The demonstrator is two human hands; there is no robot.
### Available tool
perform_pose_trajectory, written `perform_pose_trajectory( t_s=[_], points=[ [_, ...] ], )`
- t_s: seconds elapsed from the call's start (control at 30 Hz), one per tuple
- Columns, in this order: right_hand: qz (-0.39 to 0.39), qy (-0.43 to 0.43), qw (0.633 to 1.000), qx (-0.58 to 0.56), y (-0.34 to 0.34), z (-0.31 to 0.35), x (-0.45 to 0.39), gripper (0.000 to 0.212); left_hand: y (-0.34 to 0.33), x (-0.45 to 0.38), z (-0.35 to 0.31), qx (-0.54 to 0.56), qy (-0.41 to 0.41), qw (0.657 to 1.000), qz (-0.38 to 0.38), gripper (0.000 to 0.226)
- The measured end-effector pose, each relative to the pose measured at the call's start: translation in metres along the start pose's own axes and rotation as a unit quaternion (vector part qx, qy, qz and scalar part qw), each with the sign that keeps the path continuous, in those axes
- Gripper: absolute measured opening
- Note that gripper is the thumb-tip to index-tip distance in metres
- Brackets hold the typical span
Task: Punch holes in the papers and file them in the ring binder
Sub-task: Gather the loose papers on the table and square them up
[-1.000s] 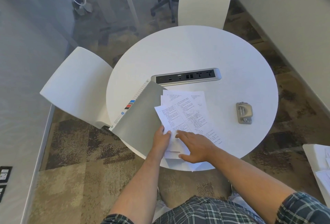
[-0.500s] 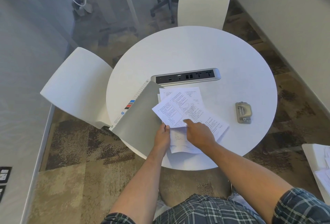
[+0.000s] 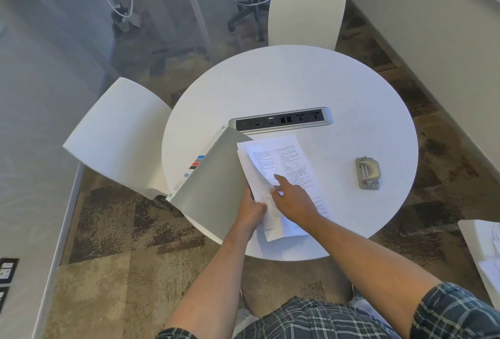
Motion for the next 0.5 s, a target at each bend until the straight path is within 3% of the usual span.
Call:
perform_pose_trajectory(
  t_s=[0.13,0.2,0.27,0.4,0.5],
  points=[
    [0.055,0.031,0.998,0.001,0.001,0.001,0.009,0.054,0.0,-0.002,0.001,0.033,0.045,0.998,0.009,0.035],
    [0.079,0.046,0.996,-0.011,0.0,-0.001,0.013,0.047,-0.001,-0.003,0.003,0.036,0.052,0.998,0.003,0.044],
    [0.087,0.047,0.995,-0.015,0.001,-0.004,0.014,0.038,0.0,-0.003,0.001,0.016,0.039,0.999,-0.02,0.032],
    [-0.017,-0.043,0.999,0.017,0.018,-0.015,0.009,0.036,0.005,-0.001,-0.013,0.018,0.011,0.999,-0.046,0.035],
    [-0.077,-0.123,0.988,-0.059,0.035,-0.039,0.0,0.071,0.013,-0.004,-0.022,0.055,0.006,0.998,-0.021,0.036]
  ],
)
Point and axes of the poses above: each hand's wrist, its own x-axis away from the middle knuckle, its own y-axis out of the back of the hand, z = x × y, the point moved 1 cm from there along -x, towards the middle knuckle, and after that the axes turned 3 degrees about x, right-handed, at the moved point
